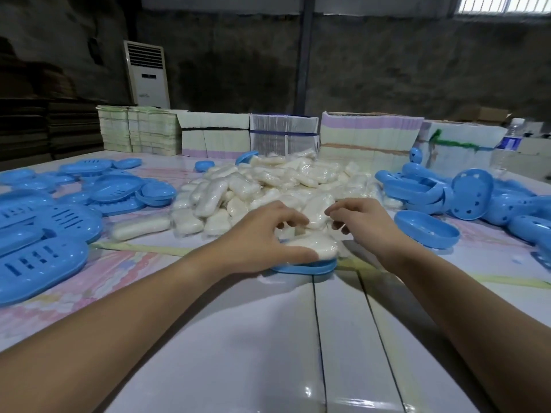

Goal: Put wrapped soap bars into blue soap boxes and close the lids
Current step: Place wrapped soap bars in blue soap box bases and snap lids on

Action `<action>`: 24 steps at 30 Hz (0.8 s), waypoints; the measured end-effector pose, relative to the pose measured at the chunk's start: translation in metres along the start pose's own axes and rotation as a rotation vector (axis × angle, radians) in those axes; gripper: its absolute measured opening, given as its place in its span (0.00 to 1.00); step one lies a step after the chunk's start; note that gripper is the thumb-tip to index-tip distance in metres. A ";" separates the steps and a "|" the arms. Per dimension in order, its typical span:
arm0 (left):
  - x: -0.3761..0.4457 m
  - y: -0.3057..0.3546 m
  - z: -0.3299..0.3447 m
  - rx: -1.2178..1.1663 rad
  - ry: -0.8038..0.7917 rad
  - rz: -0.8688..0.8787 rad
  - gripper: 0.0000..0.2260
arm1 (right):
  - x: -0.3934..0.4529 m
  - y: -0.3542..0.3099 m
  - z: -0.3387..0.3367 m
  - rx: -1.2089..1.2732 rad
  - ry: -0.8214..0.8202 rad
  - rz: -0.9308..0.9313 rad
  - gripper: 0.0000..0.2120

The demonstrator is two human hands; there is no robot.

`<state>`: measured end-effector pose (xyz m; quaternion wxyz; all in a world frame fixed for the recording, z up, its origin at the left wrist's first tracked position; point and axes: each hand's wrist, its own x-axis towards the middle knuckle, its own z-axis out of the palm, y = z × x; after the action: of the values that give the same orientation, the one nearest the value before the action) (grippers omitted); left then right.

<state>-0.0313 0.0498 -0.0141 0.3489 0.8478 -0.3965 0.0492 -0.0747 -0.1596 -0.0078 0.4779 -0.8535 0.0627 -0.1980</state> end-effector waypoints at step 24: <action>-0.007 -0.011 -0.008 0.090 -0.095 -0.030 0.28 | -0.001 -0.004 -0.024 -0.349 -0.445 -0.178 0.13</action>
<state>-0.0269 0.0644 -0.0164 0.2917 0.8698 -0.3974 0.0214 -0.0853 -0.1765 0.0065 0.3067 -0.9474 -0.0855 -0.0335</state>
